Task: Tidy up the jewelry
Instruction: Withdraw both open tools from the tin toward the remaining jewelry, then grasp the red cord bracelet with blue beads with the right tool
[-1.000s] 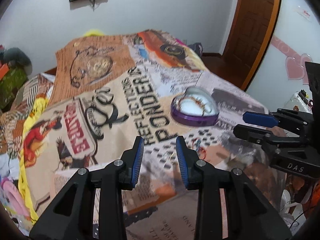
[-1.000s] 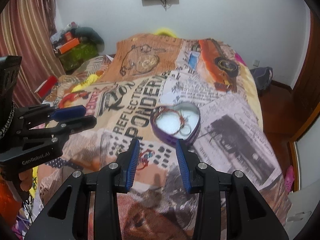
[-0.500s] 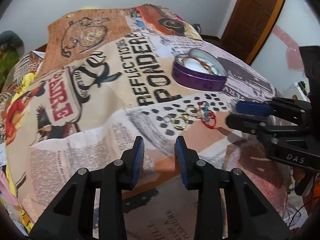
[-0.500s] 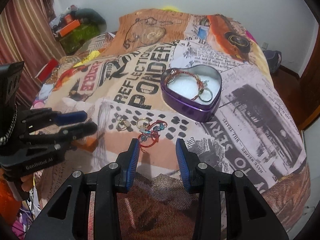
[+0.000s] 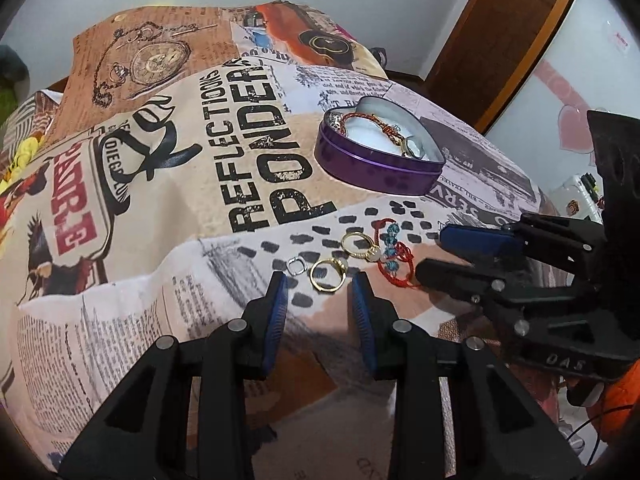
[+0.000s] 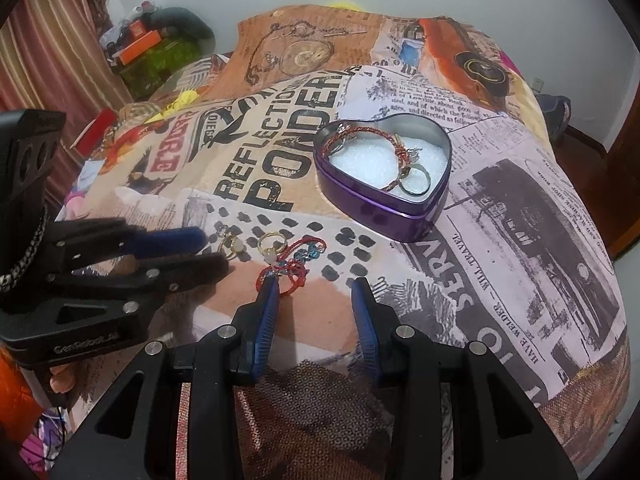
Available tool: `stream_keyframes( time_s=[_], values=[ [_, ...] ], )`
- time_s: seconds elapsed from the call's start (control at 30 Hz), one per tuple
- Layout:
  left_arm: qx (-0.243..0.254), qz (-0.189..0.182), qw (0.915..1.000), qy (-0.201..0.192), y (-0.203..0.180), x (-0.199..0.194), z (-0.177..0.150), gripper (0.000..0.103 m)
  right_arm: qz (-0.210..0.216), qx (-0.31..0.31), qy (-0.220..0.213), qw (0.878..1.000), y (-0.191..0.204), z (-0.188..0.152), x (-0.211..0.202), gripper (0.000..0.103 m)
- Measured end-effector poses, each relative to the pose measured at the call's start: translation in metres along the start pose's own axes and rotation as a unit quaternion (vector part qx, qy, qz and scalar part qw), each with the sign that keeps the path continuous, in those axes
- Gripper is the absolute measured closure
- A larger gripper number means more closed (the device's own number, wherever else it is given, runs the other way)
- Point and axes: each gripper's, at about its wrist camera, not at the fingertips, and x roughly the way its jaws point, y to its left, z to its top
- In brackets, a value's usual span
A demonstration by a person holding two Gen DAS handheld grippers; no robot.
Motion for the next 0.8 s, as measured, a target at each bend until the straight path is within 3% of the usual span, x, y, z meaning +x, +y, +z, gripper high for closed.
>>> stream_keyframes(
  time_s=[0.3, 0.5, 0.8],
  values=[
    [0.014, 0.001, 0.9999, -0.005, -0.002, 0.007, 0.003, 0.072, 0.017, -0.021, 0.004, 1.000, 0.007, 0.008, 0.009, 0.069],
    [0.011, 0.005, 0.9999, -0.008, 0.004, 0.008, 0.003, 0.084, 0.025, -0.043, 0.021, 0.999, 0.010, 0.015, 0.022, 0.069],
    [0.017, 0.008, 0.9998, -0.005, 0.005, 0.007, 0.000, 0.085, 0.014, -0.083, 0.008, 0.996, 0.016, 0.011, 0.027, 0.069]
  ],
)
